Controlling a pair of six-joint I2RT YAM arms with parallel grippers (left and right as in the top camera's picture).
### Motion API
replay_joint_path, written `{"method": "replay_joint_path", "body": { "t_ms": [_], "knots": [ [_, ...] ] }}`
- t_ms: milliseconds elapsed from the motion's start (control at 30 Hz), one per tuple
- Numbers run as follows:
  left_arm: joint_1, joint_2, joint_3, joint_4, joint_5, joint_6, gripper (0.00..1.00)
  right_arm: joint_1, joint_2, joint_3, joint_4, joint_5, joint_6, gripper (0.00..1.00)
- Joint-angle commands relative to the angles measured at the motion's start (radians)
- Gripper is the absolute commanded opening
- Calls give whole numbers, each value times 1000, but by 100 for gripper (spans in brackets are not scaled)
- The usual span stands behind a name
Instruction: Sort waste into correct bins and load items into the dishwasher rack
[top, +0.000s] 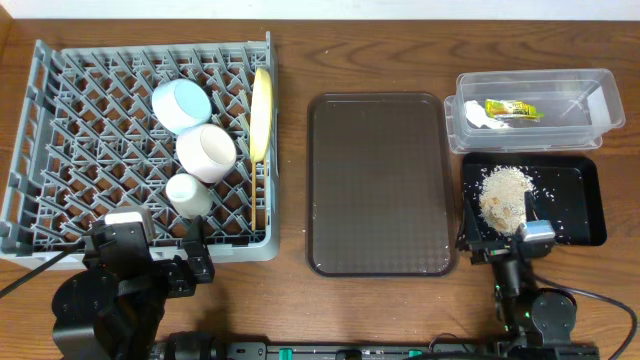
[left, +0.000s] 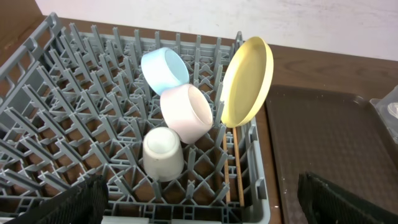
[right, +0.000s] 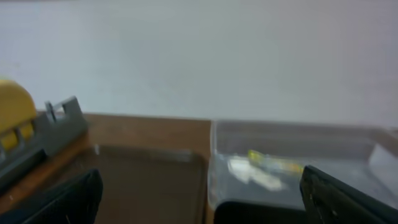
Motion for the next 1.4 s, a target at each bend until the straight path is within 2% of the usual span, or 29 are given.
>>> {"method": "replay_joint_path", "body": {
  "t_ms": [0, 67, 1233, 1367],
  "knots": [
    [4, -1, -3, -1, -6, 9, 98, -2, -11, -2, -80, 32, -4, 99],
    [4, -1, -3, -1, -6, 9, 98, -1, -6, -2, -131, 35, 4, 99],
    [4, -2, -6, -1, -6, 9, 99, -1, -1, -2, -132, 33, 3, 99],
    [4, -4, -21, -55, 19, 2, 98, -1, -1, -2, -132, 33, 3, 99]
  ]
}}
